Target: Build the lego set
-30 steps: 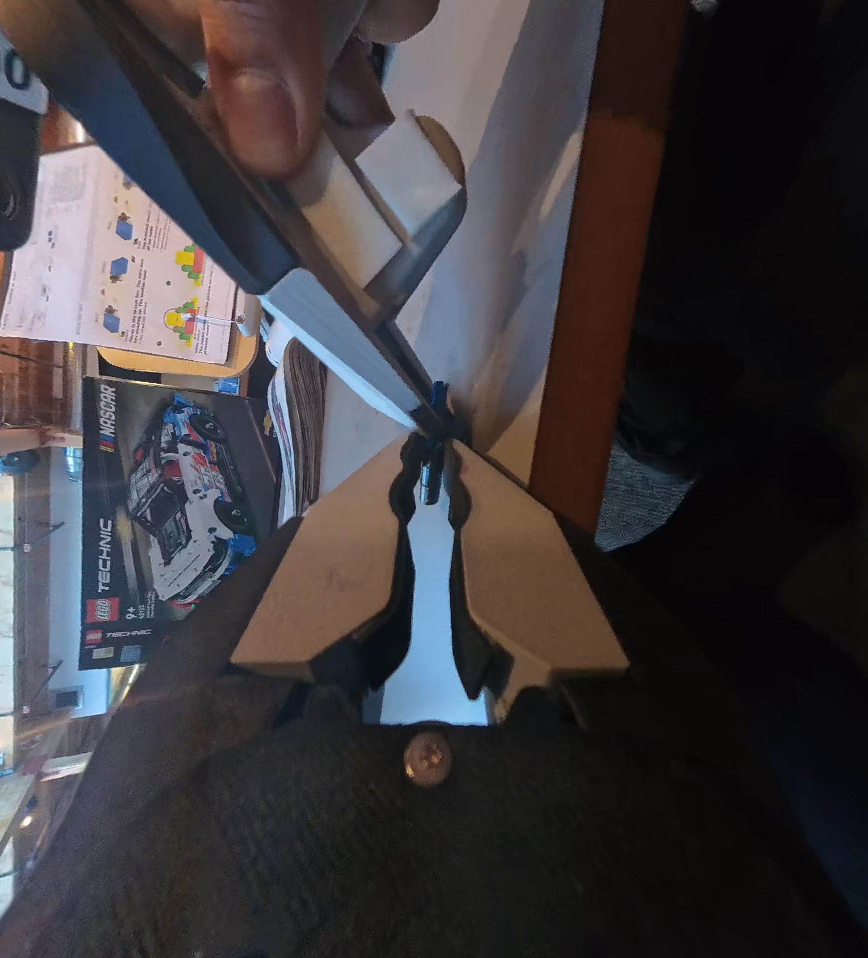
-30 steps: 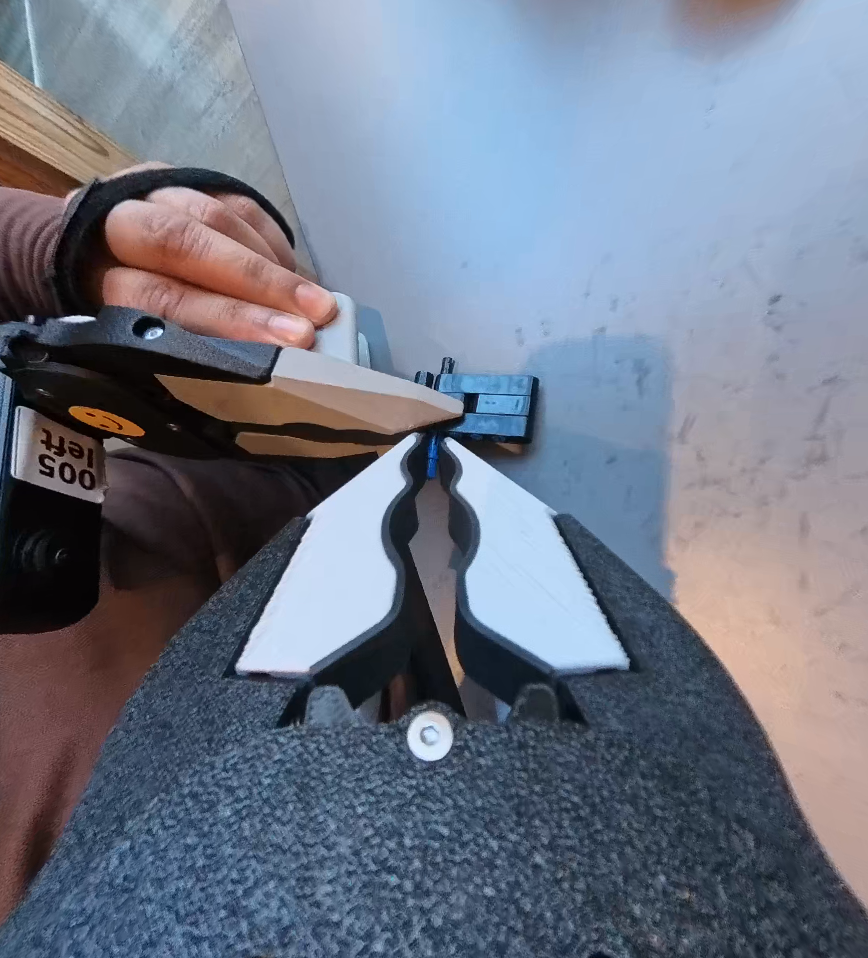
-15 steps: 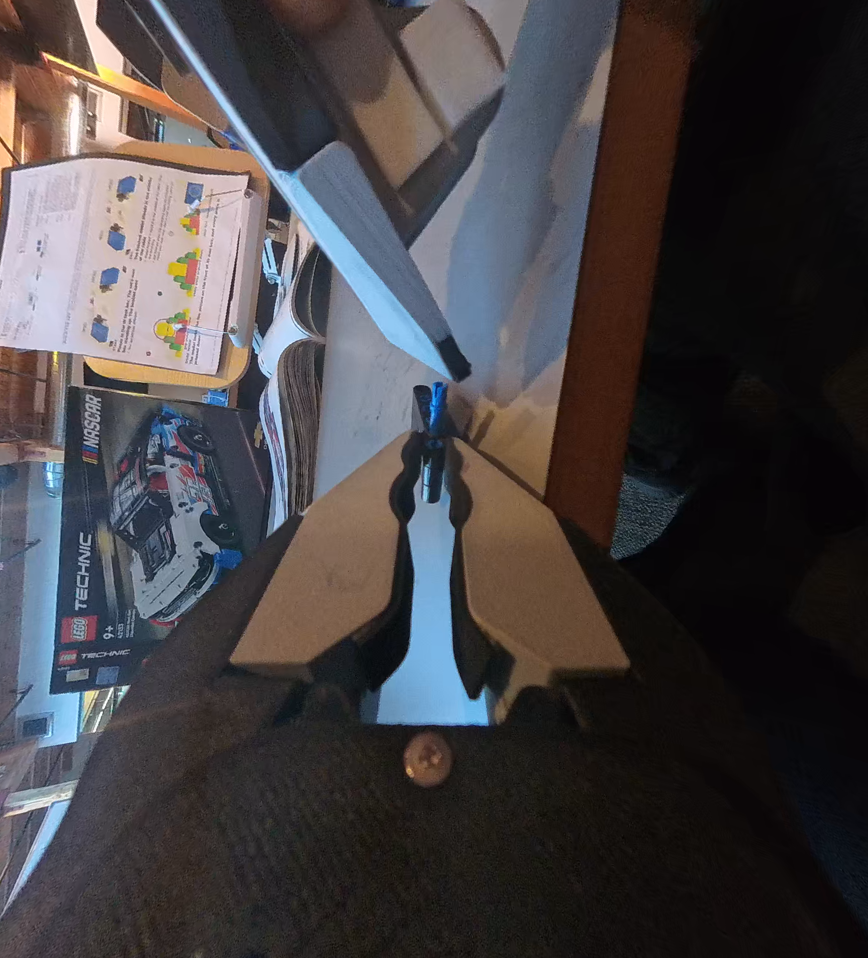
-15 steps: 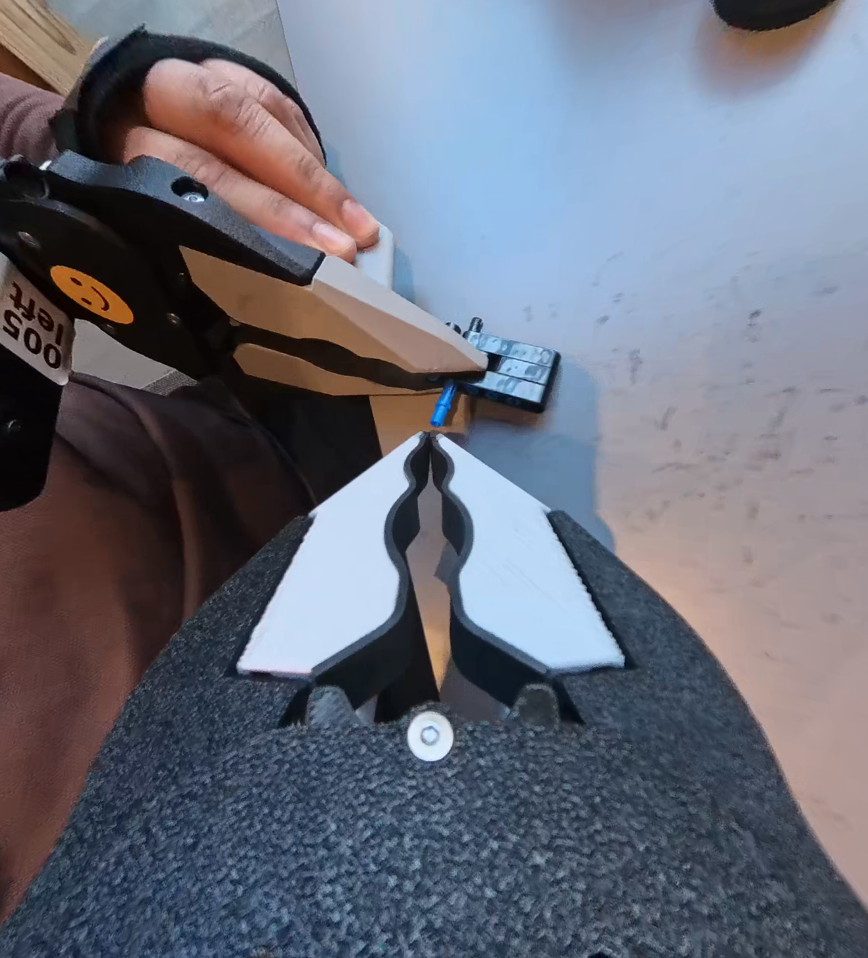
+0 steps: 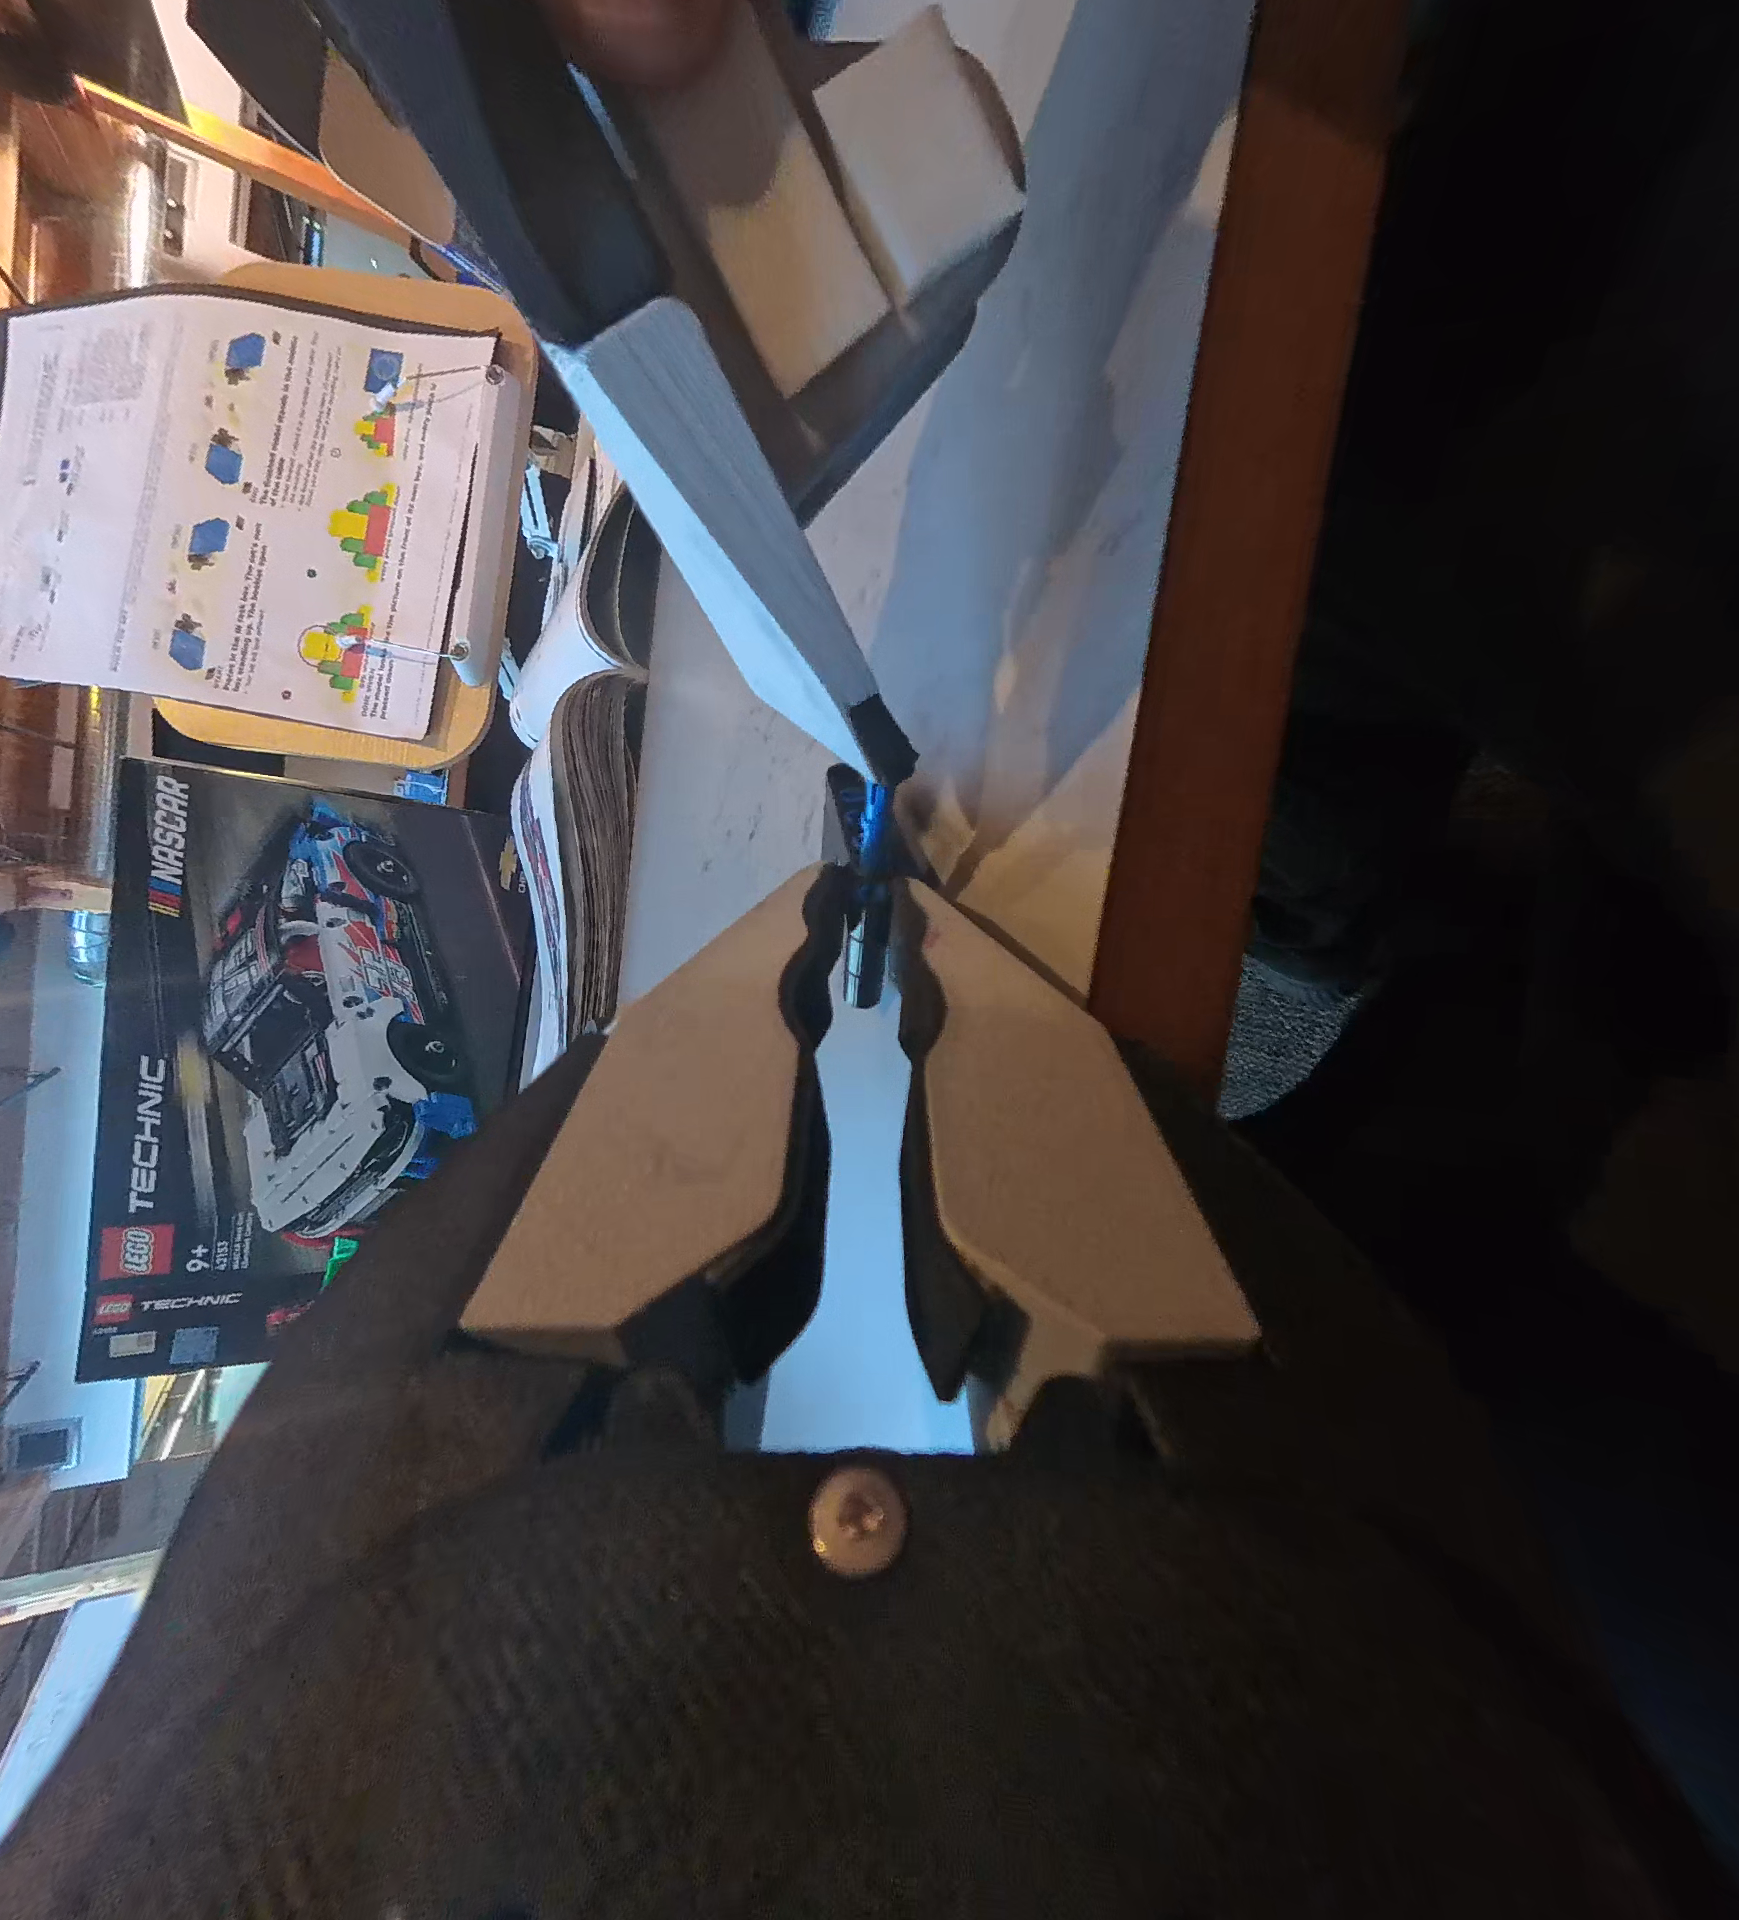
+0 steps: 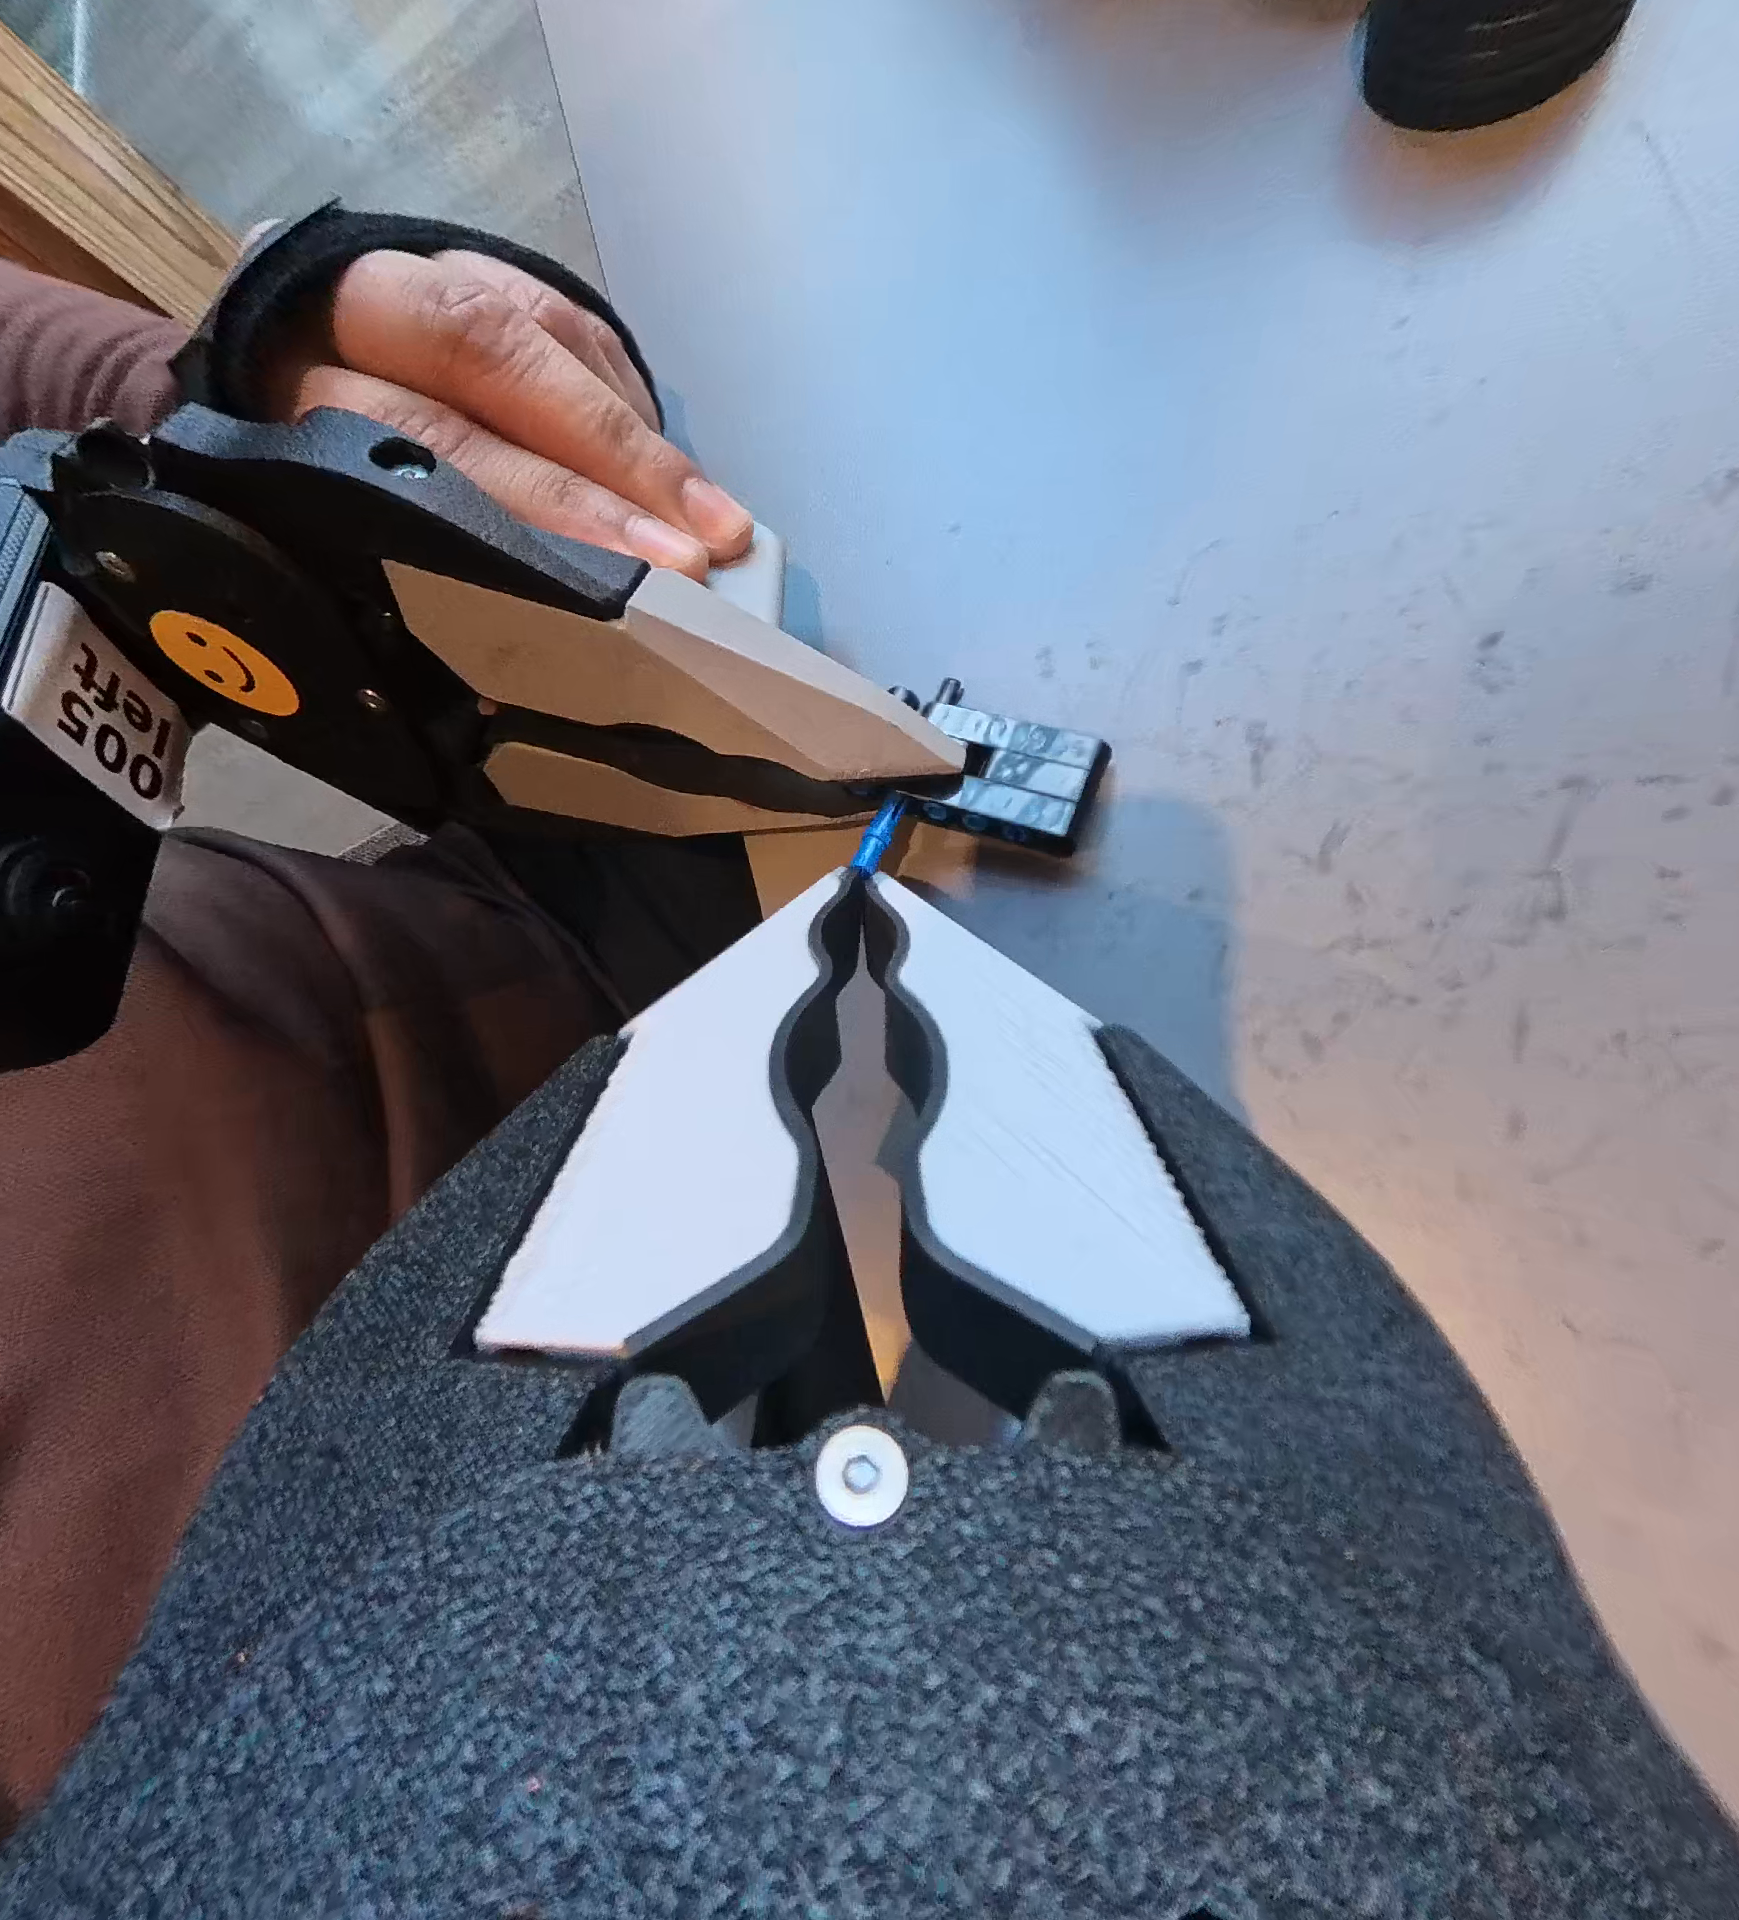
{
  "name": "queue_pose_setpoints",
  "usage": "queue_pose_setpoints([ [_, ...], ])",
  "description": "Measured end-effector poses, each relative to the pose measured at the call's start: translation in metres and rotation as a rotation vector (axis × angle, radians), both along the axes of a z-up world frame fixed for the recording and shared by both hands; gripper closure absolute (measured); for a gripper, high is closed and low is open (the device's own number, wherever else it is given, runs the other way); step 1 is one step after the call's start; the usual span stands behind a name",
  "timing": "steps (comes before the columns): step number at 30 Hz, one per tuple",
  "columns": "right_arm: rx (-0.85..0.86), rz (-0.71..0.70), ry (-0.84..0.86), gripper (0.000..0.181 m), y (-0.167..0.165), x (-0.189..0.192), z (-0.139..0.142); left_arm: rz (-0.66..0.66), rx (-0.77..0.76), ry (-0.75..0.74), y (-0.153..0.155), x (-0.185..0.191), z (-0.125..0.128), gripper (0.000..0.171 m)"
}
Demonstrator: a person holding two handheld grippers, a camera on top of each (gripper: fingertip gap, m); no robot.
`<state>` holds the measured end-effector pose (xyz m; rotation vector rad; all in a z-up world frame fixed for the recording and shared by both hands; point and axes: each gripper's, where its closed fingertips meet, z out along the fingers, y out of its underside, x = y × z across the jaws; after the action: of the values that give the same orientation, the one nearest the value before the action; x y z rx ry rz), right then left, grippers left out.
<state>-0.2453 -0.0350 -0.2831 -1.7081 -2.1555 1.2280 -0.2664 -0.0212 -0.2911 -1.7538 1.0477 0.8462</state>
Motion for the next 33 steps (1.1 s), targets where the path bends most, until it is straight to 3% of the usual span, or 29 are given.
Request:
queue_pose_setpoints([
  [1,0.001,0.002,0.001,0.181,0.000,0.000,0.000,-0.002,-0.001,-0.010,0.000,0.000,0.000,0.165],
  [13,0.018,0.013,0.036,0.181,-0.007,-0.014,0.000,0.031,-0.022,-0.044,-0.002,-0.009,-0.001,0.165],
  [17,-0.007,0.035,0.073,0.181,-0.004,-0.010,0.007,-0.026,-0.018,-0.078,-0.002,-0.005,0.002,0.165],
  [21,-0.042,-0.003,0.198,0.112,0.016,-0.014,0.027,-0.119,0.021,-0.001,-0.006,0.000,0.002,0.165],
  [23,-0.055,0.088,0.179,0.108,0.007,-0.012,0.022,-0.166,0.031,0.036,-0.008,0.004,0.002,0.165],
  [27,0.140,0.225,0.110,0.112,0.002,-0.015,-0.011,-0.257,0.068,0.094,-0.008,0.009,0.003,0.166],
  [31,0.179,0.313,0.112,0.116,-0.004,-0.018,-0.013,-0.256,0.084,0.136,-0.009,0.008,0.004,0.165],
  [33,0.135,0.350,0.120,0.109,-0.013,-0.015,-0.011,-0.255,0.089,0.171,-0.010,0.007,0.005,0.165],
])
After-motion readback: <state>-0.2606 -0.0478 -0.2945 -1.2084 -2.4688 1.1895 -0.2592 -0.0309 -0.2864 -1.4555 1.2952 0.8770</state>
